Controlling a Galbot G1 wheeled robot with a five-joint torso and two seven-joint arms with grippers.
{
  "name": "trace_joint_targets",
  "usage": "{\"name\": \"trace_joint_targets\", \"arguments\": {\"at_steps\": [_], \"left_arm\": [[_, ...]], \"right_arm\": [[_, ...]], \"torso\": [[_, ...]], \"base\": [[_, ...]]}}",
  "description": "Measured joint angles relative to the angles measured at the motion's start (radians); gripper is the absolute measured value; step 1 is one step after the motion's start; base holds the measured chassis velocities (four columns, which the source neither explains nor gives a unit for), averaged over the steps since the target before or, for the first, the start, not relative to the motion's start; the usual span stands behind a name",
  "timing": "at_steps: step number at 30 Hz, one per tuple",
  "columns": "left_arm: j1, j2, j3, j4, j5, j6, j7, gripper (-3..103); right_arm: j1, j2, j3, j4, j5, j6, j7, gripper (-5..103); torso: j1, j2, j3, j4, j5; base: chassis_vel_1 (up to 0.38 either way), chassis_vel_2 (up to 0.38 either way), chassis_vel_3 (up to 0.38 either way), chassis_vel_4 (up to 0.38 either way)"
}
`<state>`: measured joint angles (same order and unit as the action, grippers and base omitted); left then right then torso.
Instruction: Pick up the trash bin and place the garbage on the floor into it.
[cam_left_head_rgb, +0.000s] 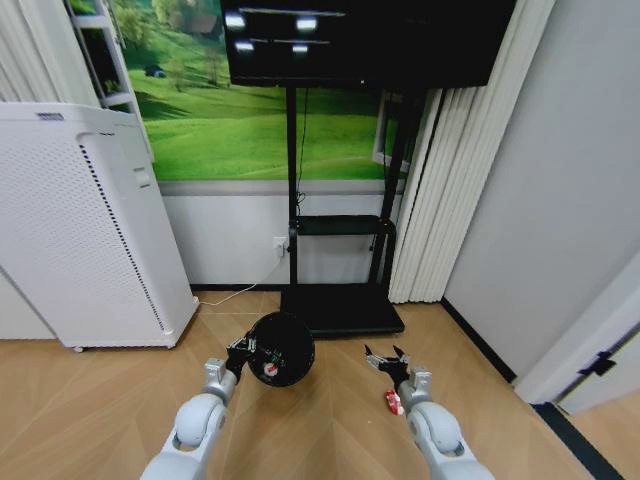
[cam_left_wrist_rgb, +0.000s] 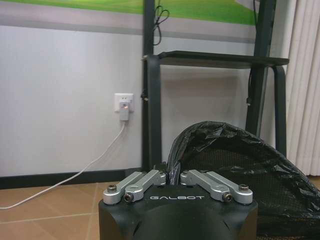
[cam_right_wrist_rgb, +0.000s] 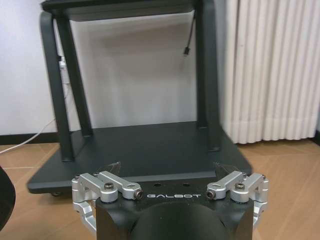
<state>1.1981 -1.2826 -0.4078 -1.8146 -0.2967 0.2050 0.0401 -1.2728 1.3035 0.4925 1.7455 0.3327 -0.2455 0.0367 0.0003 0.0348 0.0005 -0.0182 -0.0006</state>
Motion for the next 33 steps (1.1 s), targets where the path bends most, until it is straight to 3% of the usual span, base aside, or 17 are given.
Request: {"name": "trace_joint_targets", "arguments": {"at_steps": [3,5,12,13,19,33], "left_arm": [[-0.004,-0.001,0.001,0.005,-0.001,0.000,0.000,7],[-0.005,-0.006,0.001,0.010,-0.002,0.000,0.000,7],[-0.005,-0.017,0.001,0.014,-0.003,0.000,0.004,7],[-0.005,-0.019,0.001,0.014,-0.003,0.000,0.004,7],[-0.002,-0.016,0.003,0.005,-0.003,-0.001,0.002,7],[0.028,0.006,0.001,-0.023,-0.003,-0.004,0.005,7]], "right_arm": [[-0.002,0.003,-0.002,-0.010,-0.013,0.020,0.000,100],[-0.003,0.007,-0.009,-0.038,-0.066,0.073,-0.016,100],[-0.019,0.004,-0.036,-0.111,-0.108,0.048,-0.084,100],[-0.009,0.007,-0.056,-0.192,-0.113,0.038,-0.114,100],[0.047,0.060,-0.094,-0.428,-0.067,0.036,-0.084,100],[0.164,0.119,-0.091,-0.655,-0.061,0.055,-0.065,100]], "torso": [[0.000,0.000,0.000,0.0000,0.0009],[0.000,0.000,0.000,0.0000,0.0010],[0.000,0.000,0.000,-0.0005,0.0010],[0.000,0.000,0.000,-0.0002,0.0003],[0.000,0.000,0.000,0.0005,0.0002],[0.000,0.000,0.000,0.0001,0.0005]], "base": [[-0.250,-0.240,0.251,0.251],[-0.263,-0.260,0.279,0.264],[-0.193,-0.191,0.190,0.181],[-0.006,-0.055,0.066,0.032],[0.063,0.051,-0.064,-0.013],[0.015,0.013,-0.011,-0.008]]}}
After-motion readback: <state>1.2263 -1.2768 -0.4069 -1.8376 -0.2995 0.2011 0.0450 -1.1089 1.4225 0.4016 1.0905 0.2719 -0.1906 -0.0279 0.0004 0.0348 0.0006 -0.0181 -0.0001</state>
